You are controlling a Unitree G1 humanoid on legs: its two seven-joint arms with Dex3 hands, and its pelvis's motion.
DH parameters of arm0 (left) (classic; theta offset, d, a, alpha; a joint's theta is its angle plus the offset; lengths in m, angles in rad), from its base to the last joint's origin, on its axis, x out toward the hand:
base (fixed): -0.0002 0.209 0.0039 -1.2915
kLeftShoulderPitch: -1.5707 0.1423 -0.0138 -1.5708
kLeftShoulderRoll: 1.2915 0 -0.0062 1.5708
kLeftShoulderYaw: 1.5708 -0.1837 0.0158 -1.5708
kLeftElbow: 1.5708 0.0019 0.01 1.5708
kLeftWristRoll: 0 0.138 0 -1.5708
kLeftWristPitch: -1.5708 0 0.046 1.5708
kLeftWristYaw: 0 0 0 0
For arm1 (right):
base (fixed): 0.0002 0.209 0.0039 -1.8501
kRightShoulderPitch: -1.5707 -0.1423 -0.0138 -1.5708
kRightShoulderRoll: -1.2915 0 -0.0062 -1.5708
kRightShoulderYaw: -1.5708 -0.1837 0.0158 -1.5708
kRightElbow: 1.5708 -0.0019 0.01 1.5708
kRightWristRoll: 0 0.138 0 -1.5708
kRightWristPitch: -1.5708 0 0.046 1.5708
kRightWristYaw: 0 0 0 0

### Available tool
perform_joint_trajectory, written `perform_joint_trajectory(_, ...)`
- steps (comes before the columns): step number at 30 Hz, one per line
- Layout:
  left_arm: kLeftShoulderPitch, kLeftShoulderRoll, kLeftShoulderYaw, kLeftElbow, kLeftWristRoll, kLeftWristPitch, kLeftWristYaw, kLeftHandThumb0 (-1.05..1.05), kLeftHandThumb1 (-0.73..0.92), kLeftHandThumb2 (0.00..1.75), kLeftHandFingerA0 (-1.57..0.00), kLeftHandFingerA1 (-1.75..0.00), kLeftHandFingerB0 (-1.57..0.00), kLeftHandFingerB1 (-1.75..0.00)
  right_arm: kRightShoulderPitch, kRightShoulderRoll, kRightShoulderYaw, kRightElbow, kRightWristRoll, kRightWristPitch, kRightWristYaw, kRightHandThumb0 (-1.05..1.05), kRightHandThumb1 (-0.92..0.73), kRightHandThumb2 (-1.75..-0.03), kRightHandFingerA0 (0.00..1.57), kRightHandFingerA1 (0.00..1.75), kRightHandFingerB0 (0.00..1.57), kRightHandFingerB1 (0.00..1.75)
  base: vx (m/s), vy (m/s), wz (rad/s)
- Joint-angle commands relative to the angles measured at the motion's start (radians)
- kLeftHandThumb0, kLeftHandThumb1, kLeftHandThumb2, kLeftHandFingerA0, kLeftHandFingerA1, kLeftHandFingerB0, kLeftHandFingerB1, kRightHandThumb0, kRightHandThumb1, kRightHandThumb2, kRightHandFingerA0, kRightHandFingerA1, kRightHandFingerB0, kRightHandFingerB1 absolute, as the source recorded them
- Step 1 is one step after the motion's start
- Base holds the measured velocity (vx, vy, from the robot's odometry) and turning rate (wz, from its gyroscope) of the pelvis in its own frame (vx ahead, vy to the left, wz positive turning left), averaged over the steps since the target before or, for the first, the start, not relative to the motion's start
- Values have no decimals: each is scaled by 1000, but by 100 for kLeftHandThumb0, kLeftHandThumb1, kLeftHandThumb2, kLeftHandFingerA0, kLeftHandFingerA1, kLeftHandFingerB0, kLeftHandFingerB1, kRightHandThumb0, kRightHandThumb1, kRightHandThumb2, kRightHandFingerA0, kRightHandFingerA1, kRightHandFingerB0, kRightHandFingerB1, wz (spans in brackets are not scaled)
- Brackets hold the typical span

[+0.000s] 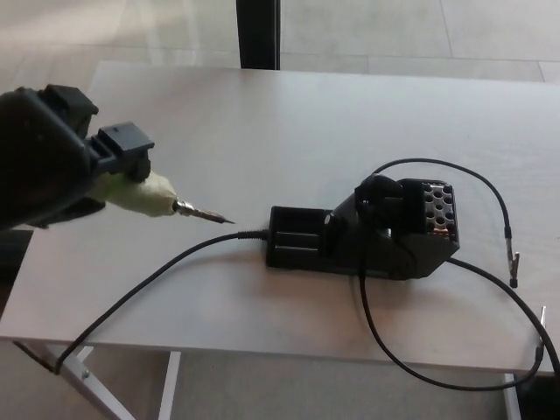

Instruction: Use the left hand of the robot to grab the soldering gun kept on the middle of the table and pull it out of its base and keep it on the left side of the base

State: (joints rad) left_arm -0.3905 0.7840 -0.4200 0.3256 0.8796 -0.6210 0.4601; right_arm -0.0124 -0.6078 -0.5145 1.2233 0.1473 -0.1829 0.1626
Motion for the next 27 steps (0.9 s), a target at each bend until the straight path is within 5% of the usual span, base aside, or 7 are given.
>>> perform_joint_trajectory(1, 242, -223, -10, -25, -94, 143, -37, -5, 59, 98, -78, -175, -64, -166, -13, -25, 10, -14, 9, -13, -8, -97, -42, -127, 135, 115, 71, 133, 0, 0, 0)
perform_joint_trajectory(12, 409, -438, 69, -10, -183, 241, -107, -5, 55, 115, -97, -175, -71, -172, -17, -23, 15, -15, 10, -14, -6, -91, -44, -126, 136, 110, 60, 149, 0, 0, 0)
perform_joint_trajectory(13, 409, -444, 71, 9, -182, 237, -109, -14, 56, 116, -129, -151, -102, -135, -16, -22, 16, -14, 11, -18, -4, -92, -45, -126, 134, 111, 60, 149, 0, 0, 0)
perform_joint_trajectory(20, 396, -443, 88, -14, -157, 295, -171, -8, 56, 112, -92, -175, -70, -168, -16, -24, 17, -15, 16, -19, -5, -92, -44, -125, 136, 111, 63, 148, 0, 0, 0)
perform_joint_trajectory(22, 385, -427, 90, -27, -135, 325, -189, -10, 47, 107, -123, -143, -102, -131, -18, -25, 17, -15, 18, -12, -3, -92, -47, -131, 135, 116, 66, 122, 0, 0, 0)
perform_joint_trajectory(25, 381, -416, 98, -45, -142, 339, -214, -2, 44, 105, -92, -175, -68, -169, -17, -26, 19, -14, 17, -17, -3, -92, -41, -126, 135, 110, 62, 147, 0, 0, 0)
perform_joint_trajectory(27, 378, -404, 100, -61, -138, 349, -229, -7, 47, 107, -125, -147, -101, -133, -17, -26, 19, -13, 18, -19, -3, -97, -41, -128, 133, 113, 72, 132, 0, 0, 0)
